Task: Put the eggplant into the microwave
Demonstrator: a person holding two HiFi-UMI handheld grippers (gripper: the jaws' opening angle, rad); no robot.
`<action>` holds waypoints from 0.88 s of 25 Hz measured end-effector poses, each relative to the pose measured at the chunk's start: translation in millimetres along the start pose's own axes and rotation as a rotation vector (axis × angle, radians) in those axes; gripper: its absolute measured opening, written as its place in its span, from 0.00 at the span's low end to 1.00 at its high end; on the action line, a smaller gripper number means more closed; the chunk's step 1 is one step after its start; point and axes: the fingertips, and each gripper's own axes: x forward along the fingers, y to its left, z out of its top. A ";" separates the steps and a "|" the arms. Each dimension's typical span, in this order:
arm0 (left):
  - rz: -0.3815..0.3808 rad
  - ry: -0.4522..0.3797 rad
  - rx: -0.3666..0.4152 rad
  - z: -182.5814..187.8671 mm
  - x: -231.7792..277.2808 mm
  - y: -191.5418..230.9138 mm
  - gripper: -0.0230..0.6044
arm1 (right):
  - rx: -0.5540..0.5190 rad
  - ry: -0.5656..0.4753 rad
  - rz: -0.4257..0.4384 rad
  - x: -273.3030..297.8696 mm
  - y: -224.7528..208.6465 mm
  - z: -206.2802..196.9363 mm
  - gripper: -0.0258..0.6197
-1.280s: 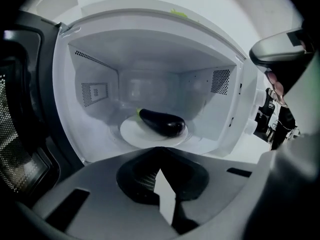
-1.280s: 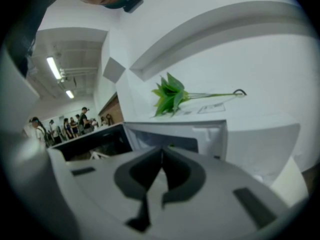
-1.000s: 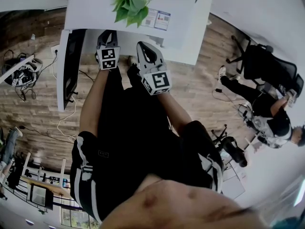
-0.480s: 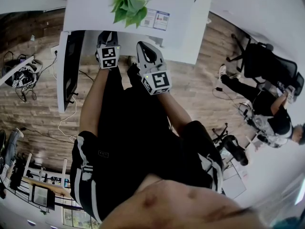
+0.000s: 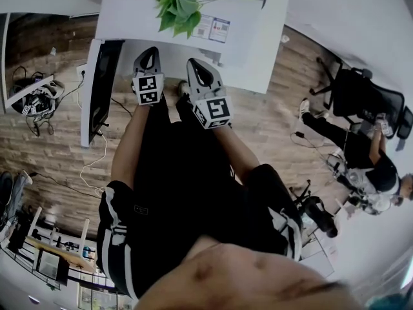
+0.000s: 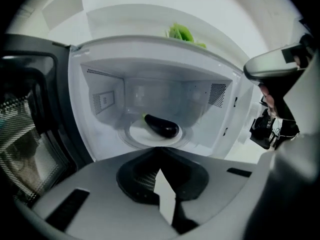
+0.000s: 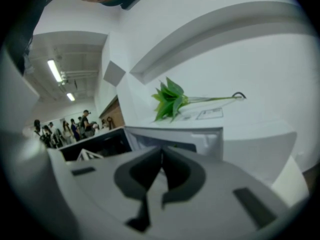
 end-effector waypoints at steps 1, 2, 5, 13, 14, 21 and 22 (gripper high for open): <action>0.004 -0.004 -0.005 1.9 -8.6 -1.1 0.09 | -0.001 -0.003 0.004 -1.8 1.0 1.0 0.09; 0.010 -0.013 -0.009 5.2 -16.9 -1.4 0.09 | -0.005 -0.006 0.011 -2.6 2.3 2.6 0.09; 0.051 -0.051 -0.022 17.7 -42.7 0.6 0.09 | -0.029 -0.016 0.044 -3.8 7.7 7.6 0.09; 0.178 -0.153 -0.062 50.7 -127.6 -11.5 0.09 | -0.028 0.006 0.128 -29.5 27.0 10.0 0.09; 0.189 -0.163 -0.065 54.8 -137.8 -14.1 0.09 | -0.029 0.003 0.136 -33.3 29.2 12.2 0.09; 0.215 -0.217 -0.025 80.9 -195.4 -31.7 0.09 | -0.026 -0.014 0.178 -53.4 47.8 26.0 0.09; 0.215 -0.225 -0.018 83.9 -201.7 -32.5 0.09 | -0.023 -0.015 0.183 -55.1 52.1 26.2 0.09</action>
